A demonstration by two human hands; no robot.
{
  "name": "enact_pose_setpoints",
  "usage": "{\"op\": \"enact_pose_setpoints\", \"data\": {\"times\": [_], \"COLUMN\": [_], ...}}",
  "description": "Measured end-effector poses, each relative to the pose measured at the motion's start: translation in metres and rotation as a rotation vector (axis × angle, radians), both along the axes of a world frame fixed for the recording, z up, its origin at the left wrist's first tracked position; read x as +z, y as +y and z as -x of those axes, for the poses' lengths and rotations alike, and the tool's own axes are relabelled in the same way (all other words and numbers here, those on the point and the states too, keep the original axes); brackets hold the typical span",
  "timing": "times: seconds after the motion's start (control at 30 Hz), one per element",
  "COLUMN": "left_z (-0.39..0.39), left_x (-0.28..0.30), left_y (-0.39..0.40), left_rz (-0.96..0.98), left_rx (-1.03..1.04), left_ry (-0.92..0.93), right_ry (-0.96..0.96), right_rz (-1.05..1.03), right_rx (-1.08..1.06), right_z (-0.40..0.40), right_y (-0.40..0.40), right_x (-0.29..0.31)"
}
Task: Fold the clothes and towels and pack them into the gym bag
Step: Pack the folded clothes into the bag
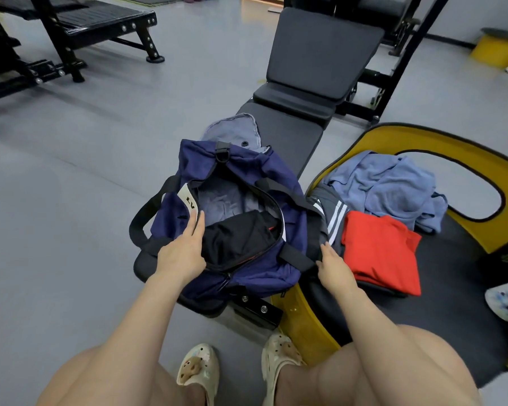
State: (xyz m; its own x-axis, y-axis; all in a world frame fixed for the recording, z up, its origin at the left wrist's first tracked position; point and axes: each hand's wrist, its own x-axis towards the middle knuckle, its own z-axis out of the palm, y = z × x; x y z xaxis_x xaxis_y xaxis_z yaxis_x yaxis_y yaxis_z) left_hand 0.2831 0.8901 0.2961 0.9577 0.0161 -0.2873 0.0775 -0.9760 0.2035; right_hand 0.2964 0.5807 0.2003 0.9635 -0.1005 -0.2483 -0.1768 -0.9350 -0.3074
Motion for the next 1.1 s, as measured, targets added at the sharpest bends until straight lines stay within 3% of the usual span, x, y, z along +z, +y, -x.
{"op": "enact_pose_setpoints", "data": {"times": [0.23, 0.53, 0.87, 1.1], "left_z": [0.000, 0.000, 0.000, -0.001], "left_x": [0.001, 0.000, -0.002, -0.009], "left_y": [0.000, -0.001, -0.003, -0.007], "left_rz": [0.000, -0.003, -0.043, -0.068], "left_rx": [-0.004, -0.015, -0.032, -0.035], "left_ry": [0.012, 0.006, -0.008, -0.032], "right_ry": [0.183, -0.040, -0.126, -0.267], "right_rz": [-0.011, 0.430, 0.553, 0.507], "right_rx": [0.151, 0.206, 0.437, 0.406], "right_z": [0.007, -0.001, -0.053, -0.082], "right_y": [-0.004, 0.007, -0.003, -0.026], "right_x": [-0.005, -0.012, 0.044, 0.097]}}
